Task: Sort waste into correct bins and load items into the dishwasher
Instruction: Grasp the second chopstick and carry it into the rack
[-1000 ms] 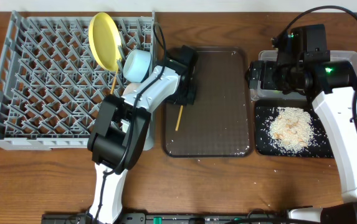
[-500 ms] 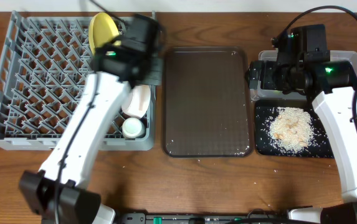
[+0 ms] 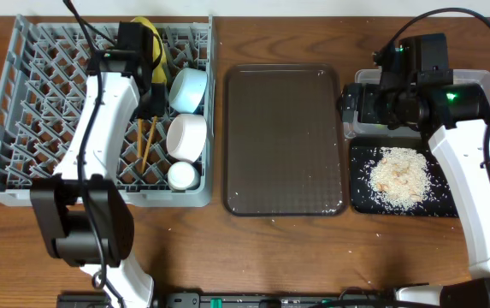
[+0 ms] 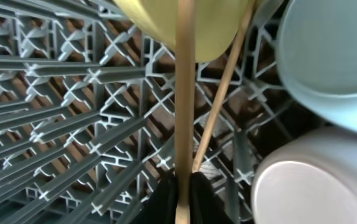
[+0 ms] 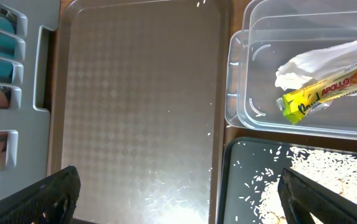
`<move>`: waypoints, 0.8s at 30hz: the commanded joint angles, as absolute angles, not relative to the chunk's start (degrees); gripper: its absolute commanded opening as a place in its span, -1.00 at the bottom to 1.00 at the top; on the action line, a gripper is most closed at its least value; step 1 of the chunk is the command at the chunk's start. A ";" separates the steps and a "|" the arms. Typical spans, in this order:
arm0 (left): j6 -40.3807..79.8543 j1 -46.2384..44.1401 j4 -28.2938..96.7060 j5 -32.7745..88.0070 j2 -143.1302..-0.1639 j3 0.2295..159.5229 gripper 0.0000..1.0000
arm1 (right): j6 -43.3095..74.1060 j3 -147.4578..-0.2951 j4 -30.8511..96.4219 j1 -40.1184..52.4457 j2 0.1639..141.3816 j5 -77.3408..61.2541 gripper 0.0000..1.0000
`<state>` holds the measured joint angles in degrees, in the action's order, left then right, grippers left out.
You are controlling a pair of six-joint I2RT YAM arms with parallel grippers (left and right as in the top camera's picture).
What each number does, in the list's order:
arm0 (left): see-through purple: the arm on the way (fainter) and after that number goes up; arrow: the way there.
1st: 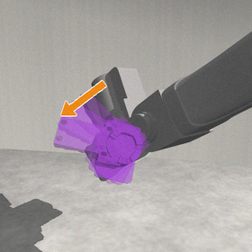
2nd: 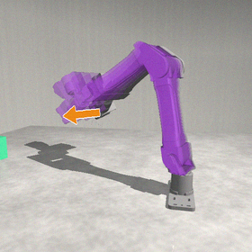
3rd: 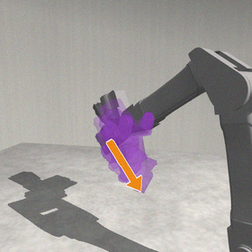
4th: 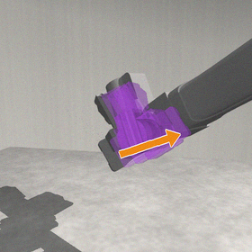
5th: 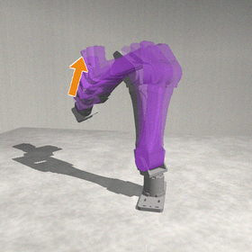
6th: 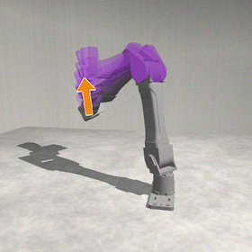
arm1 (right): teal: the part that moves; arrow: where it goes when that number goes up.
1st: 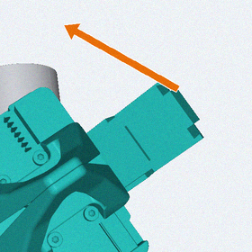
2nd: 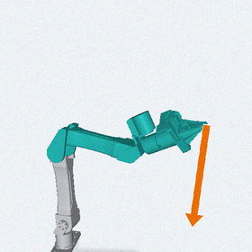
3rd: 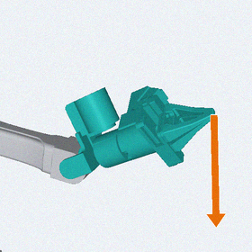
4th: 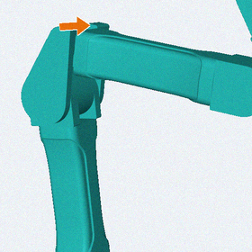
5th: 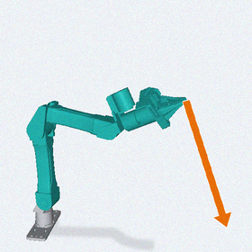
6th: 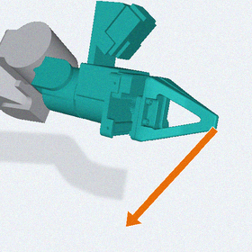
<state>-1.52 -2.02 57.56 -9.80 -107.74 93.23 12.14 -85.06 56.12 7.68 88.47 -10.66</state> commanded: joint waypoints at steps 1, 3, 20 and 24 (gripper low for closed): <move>-2.33 -2.57 57.54 -7.88 -107.22 93.30 -0.66 | 12.16 -85.06 56.18 7.55 88.12 -10.52 0.99; -2.33 -2.94 57.58 -7.70 -106.91 93.30 -0.26 | 12.16 -85.06 56.18 7.55 88.12 -10.52 0.99; 1.19 -6.70 58.26 4.56 -95.77 94.24 -0.02 | 12.16 -85.06 56.18 7.55 88.12 -10.52 0.98; 4.19 -10.20 58.22 4.54 -94.45 94.24 0.03 | 12.14 -85.06 56.18 7.57 88.12 -10.52 0.99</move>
